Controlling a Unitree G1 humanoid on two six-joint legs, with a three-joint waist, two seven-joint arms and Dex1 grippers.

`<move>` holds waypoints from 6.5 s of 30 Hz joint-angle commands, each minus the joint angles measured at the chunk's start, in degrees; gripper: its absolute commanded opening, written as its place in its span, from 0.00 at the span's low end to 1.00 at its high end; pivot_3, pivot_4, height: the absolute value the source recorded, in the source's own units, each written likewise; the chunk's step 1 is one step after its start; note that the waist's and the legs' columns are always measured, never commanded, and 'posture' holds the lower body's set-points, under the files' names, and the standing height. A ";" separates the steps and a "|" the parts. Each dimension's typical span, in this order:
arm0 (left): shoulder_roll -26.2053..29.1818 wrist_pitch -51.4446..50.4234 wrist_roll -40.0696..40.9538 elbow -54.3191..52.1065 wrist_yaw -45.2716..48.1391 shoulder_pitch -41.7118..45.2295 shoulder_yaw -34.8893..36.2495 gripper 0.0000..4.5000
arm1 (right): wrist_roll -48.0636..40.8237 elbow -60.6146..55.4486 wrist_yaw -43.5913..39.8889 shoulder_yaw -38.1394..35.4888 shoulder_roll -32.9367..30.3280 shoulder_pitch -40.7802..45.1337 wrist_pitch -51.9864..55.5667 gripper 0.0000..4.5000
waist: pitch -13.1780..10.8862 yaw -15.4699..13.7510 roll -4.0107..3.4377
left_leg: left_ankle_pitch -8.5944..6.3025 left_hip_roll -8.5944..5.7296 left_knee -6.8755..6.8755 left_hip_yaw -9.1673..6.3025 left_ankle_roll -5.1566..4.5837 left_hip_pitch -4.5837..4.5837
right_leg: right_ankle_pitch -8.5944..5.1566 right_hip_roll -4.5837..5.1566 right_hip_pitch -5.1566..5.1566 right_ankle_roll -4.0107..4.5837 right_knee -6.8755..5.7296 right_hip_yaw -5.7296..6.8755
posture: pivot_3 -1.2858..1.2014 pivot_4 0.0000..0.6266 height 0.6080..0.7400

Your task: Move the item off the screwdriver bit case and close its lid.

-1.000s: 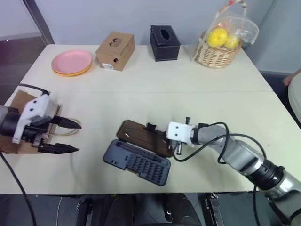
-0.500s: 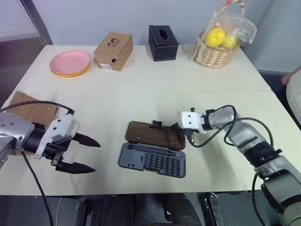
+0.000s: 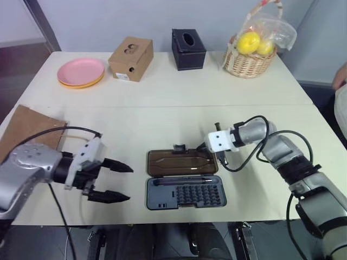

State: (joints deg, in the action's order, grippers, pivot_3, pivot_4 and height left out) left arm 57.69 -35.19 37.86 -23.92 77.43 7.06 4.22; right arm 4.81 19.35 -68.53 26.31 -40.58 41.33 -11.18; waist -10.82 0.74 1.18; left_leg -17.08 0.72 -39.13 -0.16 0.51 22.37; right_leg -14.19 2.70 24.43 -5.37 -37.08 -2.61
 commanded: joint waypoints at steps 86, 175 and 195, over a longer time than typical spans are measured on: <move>-13.37 10.18 -17.65 7.06 -14.75 -5.47 -19.54 0.00 | 11.82 -51.78 20.52 -19.42 -2.16 -25.79 24.40 0.01 | 0.58 -0.07 -0.35 | -0.02 0.11 0.27 -0.07 -0.01 -0.92 | -0.15 0.04 -0.89 0.21 0.29 0.07 | 0.52 0.24 1.00; -33.00 26.52 -27.48 43.82 7.52 33.30 -28.40 0.00 | -12.14 -61.61 17.23 -8.19 -2.56 -53.49 37.34 0.01 | 0.17 -0.04 0.00 | 0.01 -0.18 -0.03 -0.13 0.00 0.02 | -0.10 -0.17 -0.13 -0.04 0.10 0.13 | 0.52 0.24 1.00; -29.86 30.51 -32.53 46.66 5.24 32.04 -25.29 0.28 | -14.04 -60.52 19.46 -15.18 -3.21 -52.63 36.36 0.41 | 0.51 -0.17 0.28 | 0.02 -0.13 -0.06 -0.19 0.00 -0.12 | -0.11 -0.20 -0.26 0.06 0.00 0.11 | 0.52 0.24 1.00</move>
State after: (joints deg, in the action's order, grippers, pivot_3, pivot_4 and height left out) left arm 26.10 -5.97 5.01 22.50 81.11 38.65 -22.65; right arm -4.87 -37.75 -47.68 16.99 -42.57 -10.69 23.43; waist -10.31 0.57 1.46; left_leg -17.07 0.59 -39.19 -0.37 0.51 22.27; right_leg -14.29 2.54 24.19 -5.32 -37.07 -2.51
